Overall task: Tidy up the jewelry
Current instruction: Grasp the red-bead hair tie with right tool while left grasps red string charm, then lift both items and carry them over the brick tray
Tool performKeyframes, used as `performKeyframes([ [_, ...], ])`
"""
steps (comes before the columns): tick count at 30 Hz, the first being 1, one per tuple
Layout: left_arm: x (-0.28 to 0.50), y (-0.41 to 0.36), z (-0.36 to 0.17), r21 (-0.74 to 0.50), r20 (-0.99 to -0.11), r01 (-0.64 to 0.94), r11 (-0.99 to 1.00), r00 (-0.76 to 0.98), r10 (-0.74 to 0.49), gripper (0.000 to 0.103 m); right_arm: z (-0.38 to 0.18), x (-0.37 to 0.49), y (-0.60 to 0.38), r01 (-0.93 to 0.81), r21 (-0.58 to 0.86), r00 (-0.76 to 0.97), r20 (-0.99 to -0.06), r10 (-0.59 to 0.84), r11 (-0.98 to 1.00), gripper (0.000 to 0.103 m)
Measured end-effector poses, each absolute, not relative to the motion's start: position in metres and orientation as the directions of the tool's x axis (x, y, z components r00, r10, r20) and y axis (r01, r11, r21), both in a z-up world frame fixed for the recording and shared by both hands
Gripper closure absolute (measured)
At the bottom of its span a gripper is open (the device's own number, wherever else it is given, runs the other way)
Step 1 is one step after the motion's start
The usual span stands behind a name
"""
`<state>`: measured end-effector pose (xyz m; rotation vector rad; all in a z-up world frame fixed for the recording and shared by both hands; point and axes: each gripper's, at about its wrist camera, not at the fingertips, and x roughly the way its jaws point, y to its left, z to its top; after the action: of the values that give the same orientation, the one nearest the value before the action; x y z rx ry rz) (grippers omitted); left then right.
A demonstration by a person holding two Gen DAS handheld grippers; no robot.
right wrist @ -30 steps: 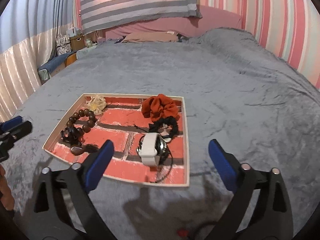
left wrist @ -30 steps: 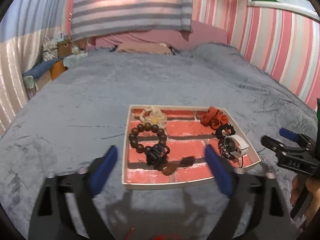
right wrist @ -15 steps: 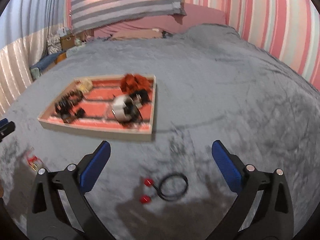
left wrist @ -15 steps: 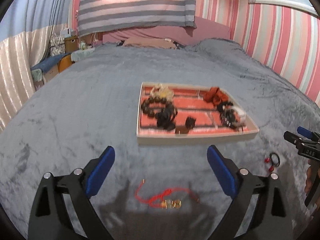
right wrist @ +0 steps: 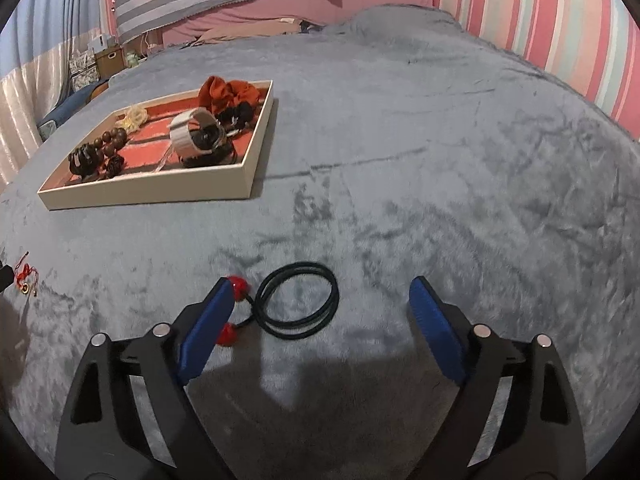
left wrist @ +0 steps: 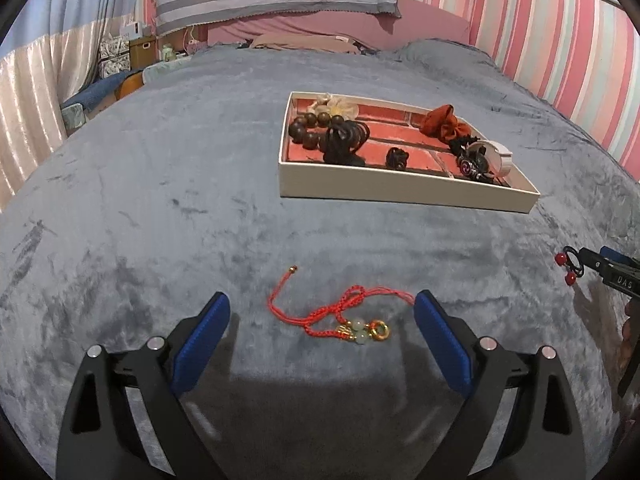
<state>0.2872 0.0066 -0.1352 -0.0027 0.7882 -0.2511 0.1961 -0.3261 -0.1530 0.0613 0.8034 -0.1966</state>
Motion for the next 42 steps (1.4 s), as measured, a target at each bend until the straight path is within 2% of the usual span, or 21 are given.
performKeyframes([
  [8,0.293,0.000,-0.145,-0.084,-0.721,0.242,0.967,0.655,-0.227,0.012,-0.164,0.209,-0.303,0.151,-0.059,0.654,-0.743,-0.145,0.987,0.015],
  [11,0.296,-0.001,-0.147,-0.089,-0.726,0.246,0.965,0.647,-0.232,0.013,-0.175,0.213,-0.301,0.140,-0.062,0.632,-0.762,-0.138,0.988,0.020],
  [12,0.298,-0.001,-0.149,-0.089,-0.730,0.245,0.965,0.643,-0.230,0.013,-0.176,0.214,-0.301,0.138,-0.055,0.633,-0.763,-0.131,0.989,0.024],
  [14,0.301,-0.003,-0.151,-0.097,-0.736,0.252,0.963,0.634,-0.240,0.022,-0.176,0.213,-0.302,0.137,-0.042,0.639,-0.760,-0.121,0.990,0.036],
  [16,0.302,-0.003,-0.152,-0.098,-0.740,0.253,0.962,0.628,-0.241,0.027,-0.176,0.213,-0.304,0.135,-0.025,0.640,-0.761,-0.106,0.991,0.049],
  [18,0.302,-0.003,-0.152,-0.099,-0.739,0.253,0.962,0.629,-0.241,0.028,-0.176,0.212,-0.307,0.139,-0.009,0.642,-0.760,-0.097,0.990,0.055],
  [20,0.302,-0.004,-0.152,-0.098,-0.738,0.255,0.962,0.630,-0.242,0.040,-0.176,0.211,-0.308,0.142,-0.007,0.646,-0.757,-0.098,0.990,0.065],
  [22,0.302,-0.004,-0.153,-0.093,-0.740,0.256,0.962,0.629,-0.239,0.042,-0.175,0.211,-0.308,0.142,0.000,0.650,-0.754,-0.094,0.990,0.075],
  [23,0.302,-0.005,-0.153,-0.092,-0.739,0.257,0.962,0.630,-0.239,0.046,-0.175,0.210,-0.309,0.138,0.004,0.651,-0.754,-0.088,0.990,0.076],
  [25,0.302,-0.005,-0.153,-0.095,-0.737,0.260,0.961,0.630,-0.243,0.056,-0.175,0.210,-0.308,0.130,0.005,0.651,-0.754,-0.081,0.992,0.086],
  [27,0.302,-0.004,-0.153,-0.098,-0.735,0.260,0.961,0.632,-0.246,0.063,-0.175,0.211,-0.307,0.128,0.000,0.653,-0.753,-0.084,0.992,0.086],
  [28,0.302,-0.004,-0.153,-0.099,-0.734,0.259,0.961,0.633,-0.246,0.070,-0.175,0.211,-0.307,0.128,0.001,0.654,-0.752,-0.083,0.992,0.086],
  [32,0.302,-0.002,-0.153,-0.113,-0.730,0.260,0.959,0.633,-0.257,0.082,-0.174,0.209,-0.308,0.126,0.009,0.665,-0.743,-0.078,0.992,0.088],
  [42,0.299,0.001,-0.149,-0.126,-0.714,0.259,0.958,0.647,-0.268,0.094,-0.167,0.202,-0.310,0.134,0.030,0.689,-0.721,-0.072,0.991,0.088],
])
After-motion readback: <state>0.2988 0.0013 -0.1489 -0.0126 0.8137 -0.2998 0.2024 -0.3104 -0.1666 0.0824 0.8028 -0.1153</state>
